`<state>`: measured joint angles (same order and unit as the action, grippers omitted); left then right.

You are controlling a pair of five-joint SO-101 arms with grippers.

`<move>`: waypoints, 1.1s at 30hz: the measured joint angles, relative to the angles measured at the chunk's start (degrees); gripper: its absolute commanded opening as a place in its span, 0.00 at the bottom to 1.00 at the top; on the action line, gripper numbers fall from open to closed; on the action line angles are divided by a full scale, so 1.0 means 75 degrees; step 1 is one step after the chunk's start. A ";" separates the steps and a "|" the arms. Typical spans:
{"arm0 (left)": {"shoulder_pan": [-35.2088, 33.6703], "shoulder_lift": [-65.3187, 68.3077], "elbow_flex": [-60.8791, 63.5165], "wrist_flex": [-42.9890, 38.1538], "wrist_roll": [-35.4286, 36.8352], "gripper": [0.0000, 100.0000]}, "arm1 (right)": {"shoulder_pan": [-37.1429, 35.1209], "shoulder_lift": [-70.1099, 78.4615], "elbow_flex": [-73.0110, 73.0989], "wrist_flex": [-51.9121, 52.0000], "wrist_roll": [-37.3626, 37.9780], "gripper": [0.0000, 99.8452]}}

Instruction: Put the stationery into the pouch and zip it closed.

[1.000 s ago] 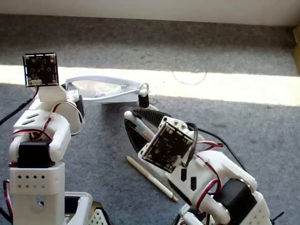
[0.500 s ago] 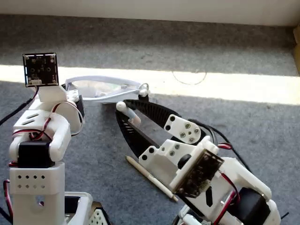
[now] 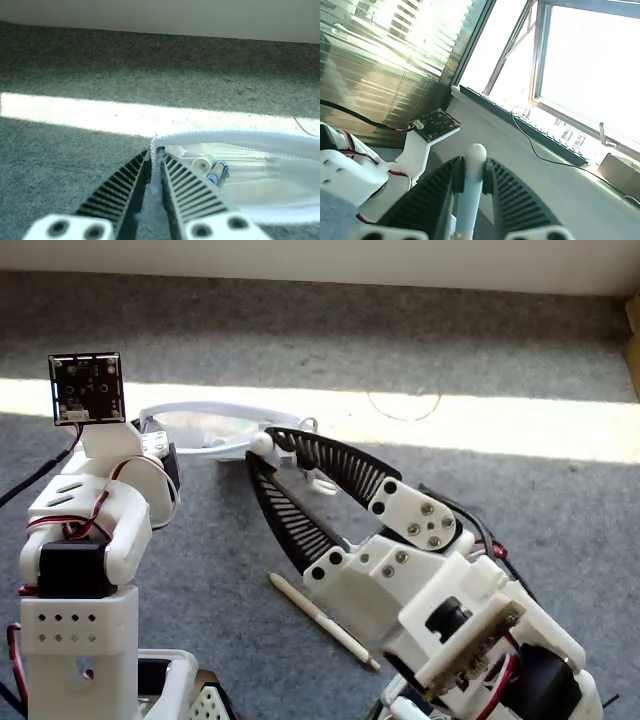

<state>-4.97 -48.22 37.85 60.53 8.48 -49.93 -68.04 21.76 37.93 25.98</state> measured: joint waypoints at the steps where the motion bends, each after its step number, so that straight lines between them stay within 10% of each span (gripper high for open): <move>1: 0.0000 0.0000 0.0000 0.0000 0.0000 0.01 | 0.0000 0.0000 0.0000 -0.0176 0.0000 0.01; 33: -0.0012 0.0000 0.0082 0.0000 0.0000 0.01 | 0.0000 0.1325 0.2485 -0.4161 0.0000 0.01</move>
<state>-5.05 -48.22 38.46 60.53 8.48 -49.93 -58.11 40.40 6.73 25.98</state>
